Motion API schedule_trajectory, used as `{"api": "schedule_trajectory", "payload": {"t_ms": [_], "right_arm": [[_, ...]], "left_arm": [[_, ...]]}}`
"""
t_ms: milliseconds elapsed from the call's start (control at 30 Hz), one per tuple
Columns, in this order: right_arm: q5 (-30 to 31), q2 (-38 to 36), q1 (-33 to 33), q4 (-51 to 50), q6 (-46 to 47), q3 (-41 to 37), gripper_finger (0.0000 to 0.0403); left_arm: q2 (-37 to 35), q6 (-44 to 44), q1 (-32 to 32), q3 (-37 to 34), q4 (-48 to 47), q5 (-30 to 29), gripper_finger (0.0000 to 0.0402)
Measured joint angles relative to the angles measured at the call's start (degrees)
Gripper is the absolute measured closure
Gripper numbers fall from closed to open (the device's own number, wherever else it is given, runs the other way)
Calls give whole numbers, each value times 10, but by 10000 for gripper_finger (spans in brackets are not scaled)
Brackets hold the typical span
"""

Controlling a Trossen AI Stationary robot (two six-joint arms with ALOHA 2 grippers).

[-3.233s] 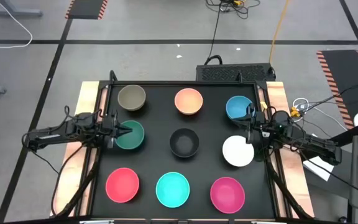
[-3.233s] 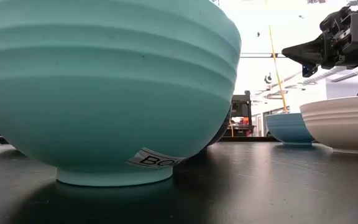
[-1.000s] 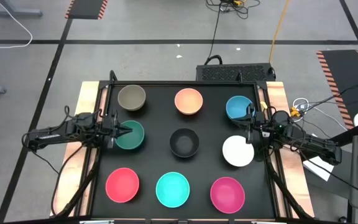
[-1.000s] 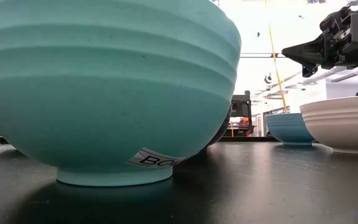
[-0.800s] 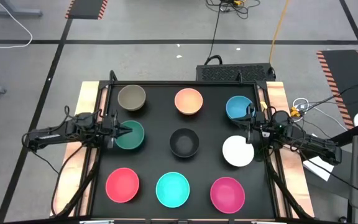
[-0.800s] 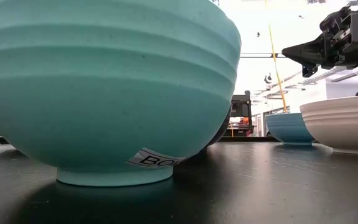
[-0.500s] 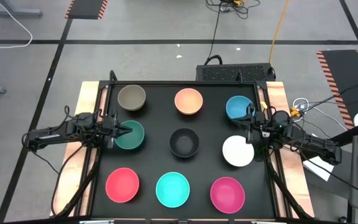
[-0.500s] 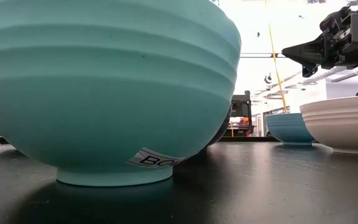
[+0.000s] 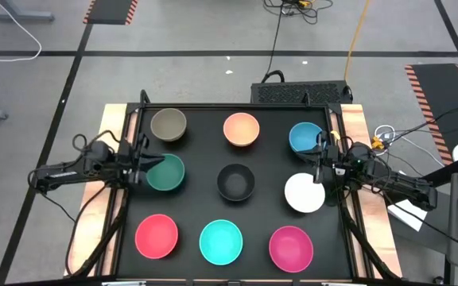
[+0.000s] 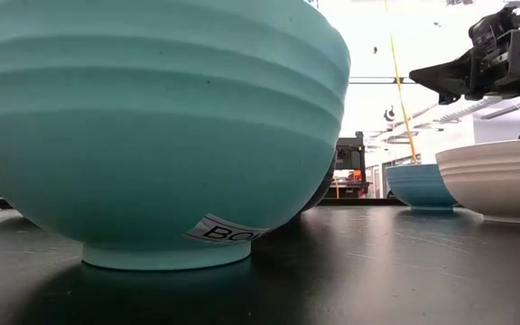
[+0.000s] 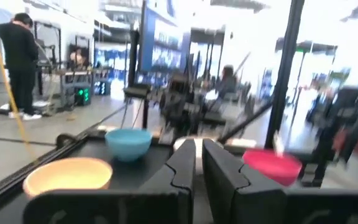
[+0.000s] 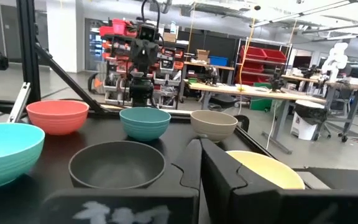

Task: Nest bowls inside each other
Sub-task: Stack the blue bowl on the black bowl

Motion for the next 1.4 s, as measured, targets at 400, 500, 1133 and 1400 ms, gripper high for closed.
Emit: {"api": "schedule_trajectory", "payload": {"t_ms": [400,500,1133,1400], "right_arm": [[-2,0,0,25,61,0,403],[-2,0,0,32,78,0,403],[-1,2,0,152,83,0,403],[-2,2,0,171,103,0,403]], "left_arm": [[0,3,0,0,64,-1,371],[0,2,0,0,74,4,371],[0,15,0,0,98,37,371],[0,19,0,0,94,33,371]]}}
